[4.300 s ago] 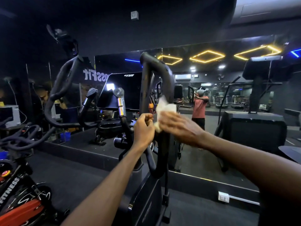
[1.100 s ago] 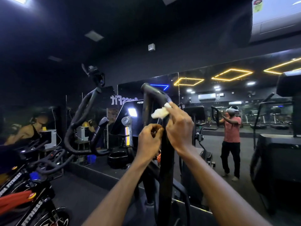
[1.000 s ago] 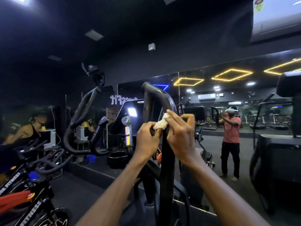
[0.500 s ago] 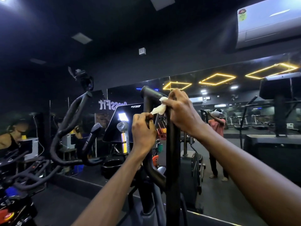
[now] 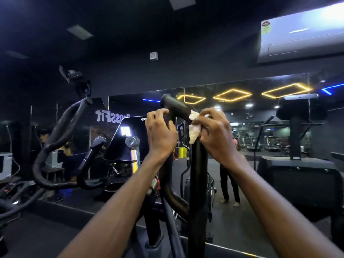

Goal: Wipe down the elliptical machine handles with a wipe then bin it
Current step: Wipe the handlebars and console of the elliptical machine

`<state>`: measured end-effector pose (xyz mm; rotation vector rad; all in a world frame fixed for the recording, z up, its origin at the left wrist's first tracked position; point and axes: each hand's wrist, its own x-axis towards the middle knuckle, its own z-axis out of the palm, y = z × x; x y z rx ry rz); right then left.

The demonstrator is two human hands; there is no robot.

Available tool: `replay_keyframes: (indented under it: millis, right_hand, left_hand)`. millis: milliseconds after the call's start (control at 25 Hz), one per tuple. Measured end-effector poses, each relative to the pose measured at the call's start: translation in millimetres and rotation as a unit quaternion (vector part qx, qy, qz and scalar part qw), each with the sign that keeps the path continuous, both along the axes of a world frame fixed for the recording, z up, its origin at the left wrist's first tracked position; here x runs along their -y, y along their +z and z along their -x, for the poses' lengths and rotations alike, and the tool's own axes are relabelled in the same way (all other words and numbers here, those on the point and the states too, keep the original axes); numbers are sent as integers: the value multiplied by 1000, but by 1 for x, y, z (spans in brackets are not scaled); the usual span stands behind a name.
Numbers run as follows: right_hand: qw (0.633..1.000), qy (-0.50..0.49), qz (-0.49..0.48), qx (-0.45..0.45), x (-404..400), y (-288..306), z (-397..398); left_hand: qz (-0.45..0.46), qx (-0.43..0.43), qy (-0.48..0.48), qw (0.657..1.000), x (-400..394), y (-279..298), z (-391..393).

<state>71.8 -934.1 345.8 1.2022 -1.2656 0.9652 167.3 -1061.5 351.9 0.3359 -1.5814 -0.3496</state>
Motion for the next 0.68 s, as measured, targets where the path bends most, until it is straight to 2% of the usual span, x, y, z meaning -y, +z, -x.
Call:
replay_keyframes:
  millis: [120, 240, 320, 480, 680]
  right_hand:
    - [1000, -6, 9, -7, 14, 17, -8]
    - [996, -47, -60, -53, 42, 62, -18]
    - [994, -59, -75, -48, 39, 61, -16]
    - [996, -52, -55, -37, 13, 21, -8]
    - [990, -95, -99, -38, 50, 69, -27]
  left_hand:
    - [-12, 4, -25, 1000, 13, 5, 1]
    - [-22, 13, -45, 999, 20, 9, 3]
    - [-32, 11, -60, 998, 23, 10, 1]
    - [-62, 26, -81, 994, 26, 7, -7]
    - [-80, 29, -77, 993, 23, 15, -4]
